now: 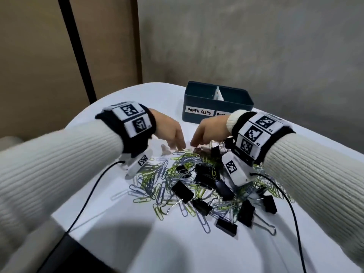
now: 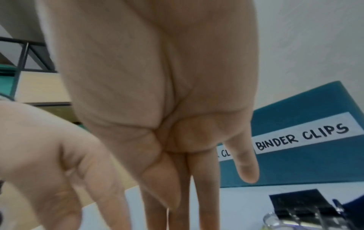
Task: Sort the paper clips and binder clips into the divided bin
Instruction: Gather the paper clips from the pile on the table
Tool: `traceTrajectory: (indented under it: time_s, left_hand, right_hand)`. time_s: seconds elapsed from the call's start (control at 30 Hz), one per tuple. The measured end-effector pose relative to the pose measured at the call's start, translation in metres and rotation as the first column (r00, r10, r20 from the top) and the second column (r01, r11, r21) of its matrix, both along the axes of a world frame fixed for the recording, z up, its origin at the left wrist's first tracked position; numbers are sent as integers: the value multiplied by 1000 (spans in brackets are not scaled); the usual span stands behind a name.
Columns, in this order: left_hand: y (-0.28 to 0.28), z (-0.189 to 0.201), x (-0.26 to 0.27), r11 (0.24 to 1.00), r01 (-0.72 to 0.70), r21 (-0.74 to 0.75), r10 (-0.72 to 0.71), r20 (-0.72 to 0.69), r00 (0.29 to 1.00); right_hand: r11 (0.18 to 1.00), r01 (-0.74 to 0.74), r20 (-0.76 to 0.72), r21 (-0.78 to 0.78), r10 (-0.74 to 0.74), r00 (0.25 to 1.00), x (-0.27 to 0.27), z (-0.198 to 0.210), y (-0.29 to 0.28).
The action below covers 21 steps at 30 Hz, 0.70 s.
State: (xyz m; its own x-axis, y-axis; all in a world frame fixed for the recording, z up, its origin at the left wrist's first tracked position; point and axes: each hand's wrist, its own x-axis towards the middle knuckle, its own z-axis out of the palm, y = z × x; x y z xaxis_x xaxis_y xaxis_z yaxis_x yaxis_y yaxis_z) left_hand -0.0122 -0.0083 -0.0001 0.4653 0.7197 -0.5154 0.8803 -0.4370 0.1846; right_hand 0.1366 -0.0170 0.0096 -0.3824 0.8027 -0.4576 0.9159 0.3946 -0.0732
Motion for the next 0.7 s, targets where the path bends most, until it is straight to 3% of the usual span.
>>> traceTrajectory:
  time_s: [0.13, 0.27, 0.37, 0.47, 0.53, 0.6, 0.7]
  left_hand:
    - [-18, 3, -26, 999, -42, -22, 42, 8, 999]
    - [-35, -2, -24, 995, -36, -97, 35, -4, 999]
    - [-41, -2, -11, 998, -42, -53, 45, 50, 998]
    - [-47, 0, -8, 997, -67, 49, 69, -34, 997]
    - [-50, 0, -9, 997, -63, 36, 67, -138, 988]
    - [-54, -4, -12, 998, -67, -12, 64, -175, 982]
    - [-57, -14, -14, 998, -67, -20, 64, -99, 993]
  right_hand:
    - [995, 89, -108, 46, -83, 991, 2, 1, -6]
    - [996, 69, 101, -59, -63, 993, -6, -7, -21]
    - [998, 54, -23, -16, -54, 998, -7, -7, -23]
    - [989, 115, -72, 98, -108, 992, 2, -6, -21]
    - [989, 137, -82, 57, -133, 988, 2, -10, -23]
    - [993, 104, -69, 62, -99, 993, -5, -18, -26]
    - [991, -30, -22, 133, 34, 999, -22, -25, -31]
